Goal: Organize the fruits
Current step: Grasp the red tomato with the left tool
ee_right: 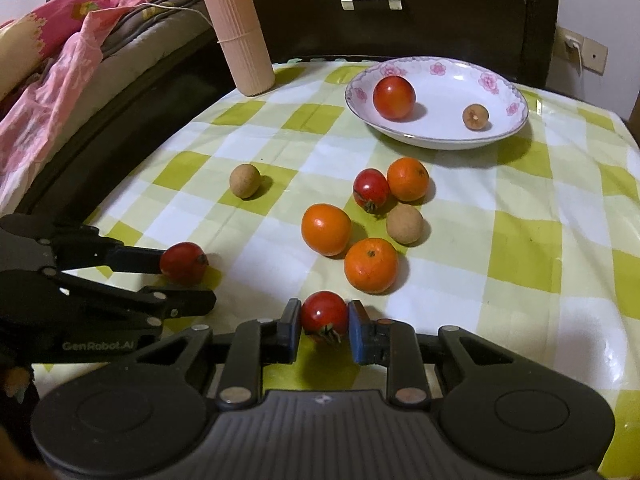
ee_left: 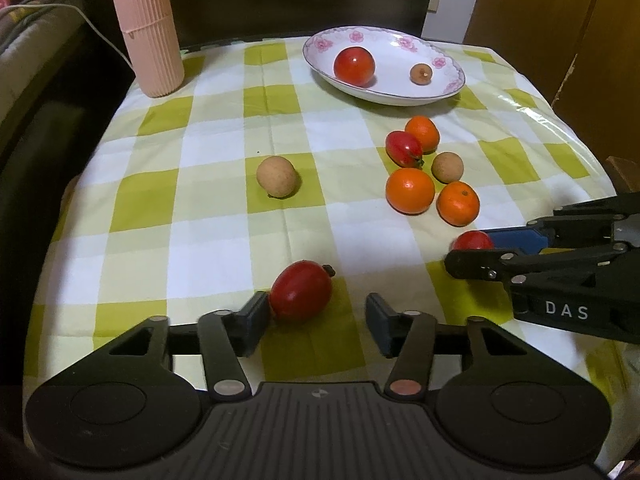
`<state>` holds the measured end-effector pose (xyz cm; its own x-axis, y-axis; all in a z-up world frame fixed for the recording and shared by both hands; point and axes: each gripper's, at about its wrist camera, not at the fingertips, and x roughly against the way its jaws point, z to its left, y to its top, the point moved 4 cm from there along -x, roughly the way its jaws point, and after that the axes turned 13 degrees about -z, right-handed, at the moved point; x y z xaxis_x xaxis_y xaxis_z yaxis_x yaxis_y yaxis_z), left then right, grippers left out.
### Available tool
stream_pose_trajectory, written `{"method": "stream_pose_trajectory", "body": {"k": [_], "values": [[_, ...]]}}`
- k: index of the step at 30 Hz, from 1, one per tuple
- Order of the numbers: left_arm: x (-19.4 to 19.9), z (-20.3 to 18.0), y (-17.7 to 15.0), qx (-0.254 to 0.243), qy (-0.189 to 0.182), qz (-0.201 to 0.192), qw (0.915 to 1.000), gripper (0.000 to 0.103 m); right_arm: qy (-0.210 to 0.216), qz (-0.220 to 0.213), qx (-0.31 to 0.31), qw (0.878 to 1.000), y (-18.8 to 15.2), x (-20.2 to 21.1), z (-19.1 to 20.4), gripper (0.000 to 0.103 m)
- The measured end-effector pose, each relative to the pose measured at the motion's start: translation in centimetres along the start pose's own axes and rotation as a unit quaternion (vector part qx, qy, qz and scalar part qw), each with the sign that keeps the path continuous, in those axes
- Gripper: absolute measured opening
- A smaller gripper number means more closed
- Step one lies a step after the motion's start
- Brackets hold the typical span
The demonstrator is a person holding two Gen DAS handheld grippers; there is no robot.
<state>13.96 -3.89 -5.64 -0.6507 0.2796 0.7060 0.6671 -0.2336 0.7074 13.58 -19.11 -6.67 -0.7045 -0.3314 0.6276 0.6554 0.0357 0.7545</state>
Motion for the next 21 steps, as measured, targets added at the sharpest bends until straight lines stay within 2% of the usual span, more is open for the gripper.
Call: {"method": "stream_pose_trajectory", "body": {"k": [4,8,10,12,14,21], "values": [[-0.5,0.2,0.4,-0.007,0.013,-0.009,0.9998,0.074,0.001,0.003,-0.005,1.000,0.0,-0.1,-0.1,0.026],[-1.0,0.3,0.3,-0.023,0.026,-0.008,0.9993,0.072,0.002,0.004,-0.003,1.000,0.0,-0.2,0.0,0.026],[-0.8,0.1,0.3,-0.023,0.021,-0.011,0.9994,0.062,0.003,0.004,-0.005,1.000,0.0,-0.2,-0.1,0.026],[-0.6,-0.1,0.3,-0.024,0.015,-0.011,0.9995,0.048,0.004,0.004,-0.005,1.000,0.0,-0.2,-0.1,0.026],[-0.5,-0.2,0.3,-0.027,0.020,-0.009,0.9994,0.041,0.002,0.004,-0.004,1.000,0.0,-0.2,-0.1,0.026],[-0.1,0.0,0.4,-0.011,0.019,-0.001,0.9998,0.040,0.000,0.000,-0.006,1.000,0.2,-0.1,0.0,0.025]]}}
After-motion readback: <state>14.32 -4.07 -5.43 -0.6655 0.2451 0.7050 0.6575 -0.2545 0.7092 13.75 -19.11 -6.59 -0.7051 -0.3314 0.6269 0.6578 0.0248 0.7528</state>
